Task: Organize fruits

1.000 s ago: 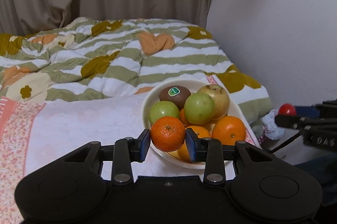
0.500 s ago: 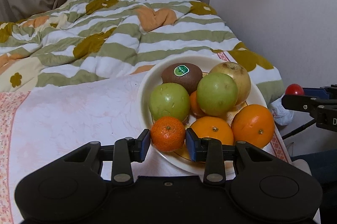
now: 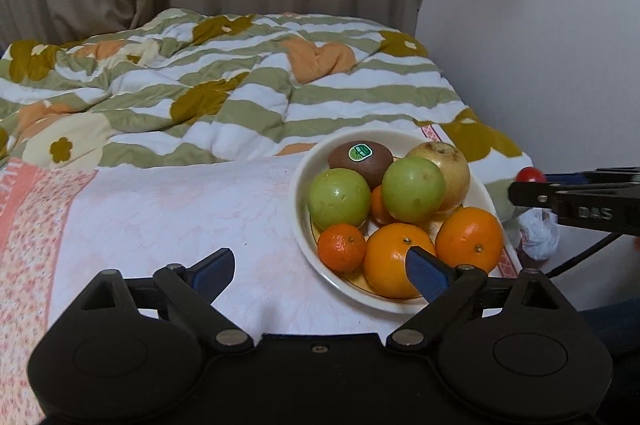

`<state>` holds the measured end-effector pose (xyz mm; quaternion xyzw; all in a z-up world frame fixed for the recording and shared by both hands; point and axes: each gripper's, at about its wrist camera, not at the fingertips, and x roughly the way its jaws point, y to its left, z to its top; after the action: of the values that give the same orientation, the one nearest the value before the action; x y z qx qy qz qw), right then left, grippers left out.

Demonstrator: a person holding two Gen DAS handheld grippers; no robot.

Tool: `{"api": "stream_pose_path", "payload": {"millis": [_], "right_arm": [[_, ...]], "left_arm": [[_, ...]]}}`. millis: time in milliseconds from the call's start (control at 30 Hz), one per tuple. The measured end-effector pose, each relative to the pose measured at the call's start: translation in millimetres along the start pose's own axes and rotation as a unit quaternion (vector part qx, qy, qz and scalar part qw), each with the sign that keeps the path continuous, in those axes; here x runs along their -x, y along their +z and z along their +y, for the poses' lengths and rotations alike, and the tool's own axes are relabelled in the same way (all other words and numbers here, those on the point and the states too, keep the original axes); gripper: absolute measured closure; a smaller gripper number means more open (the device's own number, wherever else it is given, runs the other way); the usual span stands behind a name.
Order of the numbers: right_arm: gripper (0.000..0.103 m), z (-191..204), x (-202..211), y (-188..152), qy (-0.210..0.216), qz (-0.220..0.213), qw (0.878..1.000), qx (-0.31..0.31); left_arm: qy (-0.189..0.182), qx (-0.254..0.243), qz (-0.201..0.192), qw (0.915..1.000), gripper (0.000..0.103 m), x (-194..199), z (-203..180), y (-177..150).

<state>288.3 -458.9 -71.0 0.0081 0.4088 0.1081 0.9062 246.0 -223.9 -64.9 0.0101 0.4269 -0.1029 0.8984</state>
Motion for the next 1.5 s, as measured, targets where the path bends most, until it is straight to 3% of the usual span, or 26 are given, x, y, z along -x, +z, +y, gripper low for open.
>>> {"api": "stream_pose_path", "payload": {"millis": [533, 633, 700, 767, 967, 1167, 1300, 1500], "right_arm": [[0.054, -1.8, -40.4, 0.5, 0.025, 0.026, 0.999, 0.008], [0.039, 2.6, -35.6, 1.6, 0.011, 0.016, 1.000, 0.022], [0.011, 6.7, -27.5, 1.1, -0.016, 0.004, 0.999, 0.033], [0.000, 10.0, -16.6, -1.0, -0.026, -0.005, 0.999, 0.034], [0.000, 24.4, 16.4, -9.6, -0.052, -0.011, 0.998, 0.017], [0.000, 70.1, 76.8, -24.5, -0.050, -0.043, 0.998, 0.016], [0.000, 103.6, 111.1, -36.9, -0.052, -0.060, 0.997, -0.002], [0.000, 147.2, 151.1, -55.1, -0.062, -0.068, 0.995, -0.022]], "left_arm": [[0.045, 0.046, -0.020, 0.9977, 0.008, 36.7, 15.5, -31.9], [0.048, 0.055, -0.027, 0.9970, 0.008, 45.6, 19.1, -37.1], [0.047, 0.059, -0.032, 0.9966, 0.008, 52.8, 22.7, -40.2], [0.045, 0.064, -0.039, 0.9962, 0.008, 61.3, 26.2, -43.6], [0.032, 0.067, -0.058, 0.9956, 0.008, 94.6, 38.6, -51.0], [0.030, 0.062, -0.090, 0.9935, 0.008, 139.5, 57.0, -57.3], [0.053, 0.050, -0.125, 0.9895, 0.001, 173.0, 71.3, -64.8], [0.087, 0.023, -0.155, 0.9838, 0.000, 205.2, 87.6, -81.3]]}}
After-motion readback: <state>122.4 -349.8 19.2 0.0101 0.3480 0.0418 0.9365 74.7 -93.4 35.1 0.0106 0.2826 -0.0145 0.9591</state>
